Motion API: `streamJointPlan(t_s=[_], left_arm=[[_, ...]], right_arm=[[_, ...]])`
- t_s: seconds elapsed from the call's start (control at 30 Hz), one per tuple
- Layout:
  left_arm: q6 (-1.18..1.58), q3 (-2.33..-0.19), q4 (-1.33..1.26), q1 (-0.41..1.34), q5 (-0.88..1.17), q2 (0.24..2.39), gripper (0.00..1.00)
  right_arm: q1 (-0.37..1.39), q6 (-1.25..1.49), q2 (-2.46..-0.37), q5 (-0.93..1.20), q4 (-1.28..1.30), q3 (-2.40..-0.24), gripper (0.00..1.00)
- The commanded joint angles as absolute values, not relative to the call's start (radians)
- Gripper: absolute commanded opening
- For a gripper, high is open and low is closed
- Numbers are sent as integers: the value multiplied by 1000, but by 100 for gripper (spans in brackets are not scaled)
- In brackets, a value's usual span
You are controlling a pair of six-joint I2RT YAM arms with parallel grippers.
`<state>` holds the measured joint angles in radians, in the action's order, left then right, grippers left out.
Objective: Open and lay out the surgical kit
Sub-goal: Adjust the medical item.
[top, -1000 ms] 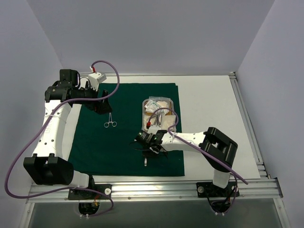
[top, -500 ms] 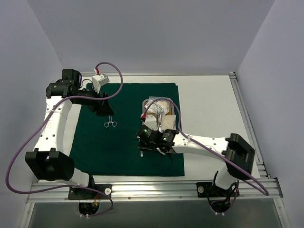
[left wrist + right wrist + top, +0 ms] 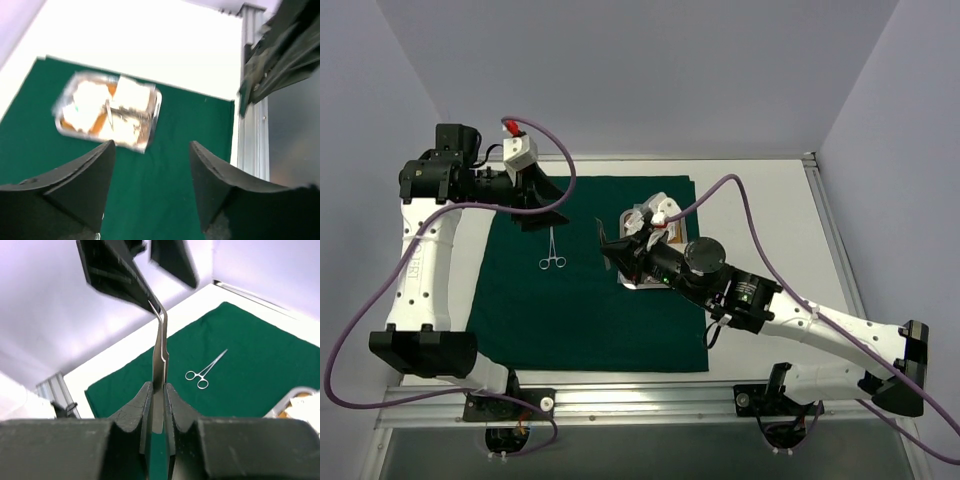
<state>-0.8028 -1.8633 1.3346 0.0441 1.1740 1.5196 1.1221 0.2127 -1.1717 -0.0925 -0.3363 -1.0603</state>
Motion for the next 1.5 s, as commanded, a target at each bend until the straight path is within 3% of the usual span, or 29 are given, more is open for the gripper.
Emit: streamJointPlan(t_s=[0.0, 0.33, 0.63, 0.93, 0.97, 1.03, 1.1, 1.17, 1.33, 1.37, 1.47], left_arm=[[-920, -1930, 1580, 58, 1377, 1487, 70], [-844, -1921, 1476, 230, 1411, 1439, 76], [-773, -1902, 1416, 271, 1427, 1431, 65], [-643, -1901, 1295, 281, 1430, 1430, 45], [-641, -1902, 1295, 281, 1431, 1430, 37], [-640, -1899, 1293, 282, 1431, 1430, 31], [-632, -1894, 1287, 282, 1427, 1431, 13], [-615, -1885, 1279, 284, 1422, 1428, 5], [-418, -1827, 1168, 285, 1387, 1416, 2], [-352, -1809, 1075, 285, 1365, 1413, 2], [-62, -1728, 862, 285, 1156, 1404, 2]], right_arm=[[1103, 83, -1149, 53, -393, -1069, 0], [1031, 11, -1138, 227, -382, -1144, 0], [1017, 11, -1177, 258, -376, -1189, 0], [1014, 11, -1198, 281, -387, -1203, 0], [1014, 11, -1198, 279, -388, -1201, 0], [1012, 11, -1192, 278, -396, -1195, 0], [1012, 12, -1190, 279, -403, -1190, 0], [1008, 17, -1190, 279, -405, -1189, 0], [1002, 47, -1212, 195, -376, -1209, 0], [1003, 60, -1216, 98, -338, -1216, 13], [1032, 126, -1236, -137, -260, -1232, 33]])
